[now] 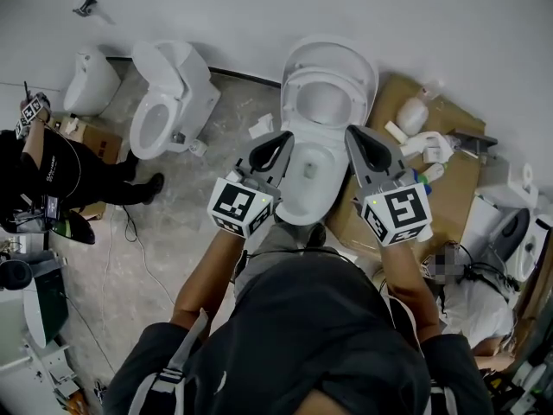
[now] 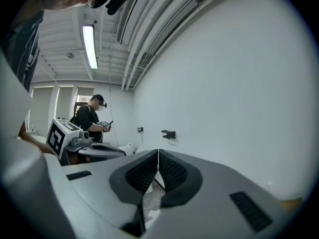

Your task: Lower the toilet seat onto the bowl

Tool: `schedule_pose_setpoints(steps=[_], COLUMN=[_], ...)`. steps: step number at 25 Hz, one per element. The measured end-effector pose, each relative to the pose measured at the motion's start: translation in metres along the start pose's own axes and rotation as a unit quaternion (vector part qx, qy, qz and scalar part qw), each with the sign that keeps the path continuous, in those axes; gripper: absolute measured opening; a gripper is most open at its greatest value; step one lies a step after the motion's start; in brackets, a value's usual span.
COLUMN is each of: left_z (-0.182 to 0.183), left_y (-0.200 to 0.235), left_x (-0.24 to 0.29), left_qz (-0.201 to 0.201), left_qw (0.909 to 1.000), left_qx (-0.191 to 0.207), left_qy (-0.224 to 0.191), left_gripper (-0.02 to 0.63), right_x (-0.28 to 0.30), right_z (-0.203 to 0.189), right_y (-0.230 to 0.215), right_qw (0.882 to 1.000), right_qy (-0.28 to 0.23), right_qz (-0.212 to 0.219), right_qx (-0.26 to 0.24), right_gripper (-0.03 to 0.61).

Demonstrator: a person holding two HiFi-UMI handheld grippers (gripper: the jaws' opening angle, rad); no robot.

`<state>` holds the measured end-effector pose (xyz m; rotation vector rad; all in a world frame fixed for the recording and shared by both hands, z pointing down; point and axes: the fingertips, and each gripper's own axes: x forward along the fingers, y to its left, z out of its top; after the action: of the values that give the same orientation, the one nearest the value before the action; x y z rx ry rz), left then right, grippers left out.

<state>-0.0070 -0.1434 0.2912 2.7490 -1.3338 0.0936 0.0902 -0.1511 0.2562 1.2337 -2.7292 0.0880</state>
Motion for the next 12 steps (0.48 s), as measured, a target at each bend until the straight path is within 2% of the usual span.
schedule_pose_setpoints(steps=[12], left_z=[0.005], left_y=[0.053], left_x=[0.046], left_qz=[-0.054], left_qw=[0.9986], left_qx=[-0.002], left_qy=[0.001], left_gripper=[0.003], right_x=[0.058], right_z=[-0.001], right_y=[-0.032], right_qw=[0.999], right_qy=[0.013], right_qz=[-0.05], right_qx=[0.008], right_gripper=[0.009])
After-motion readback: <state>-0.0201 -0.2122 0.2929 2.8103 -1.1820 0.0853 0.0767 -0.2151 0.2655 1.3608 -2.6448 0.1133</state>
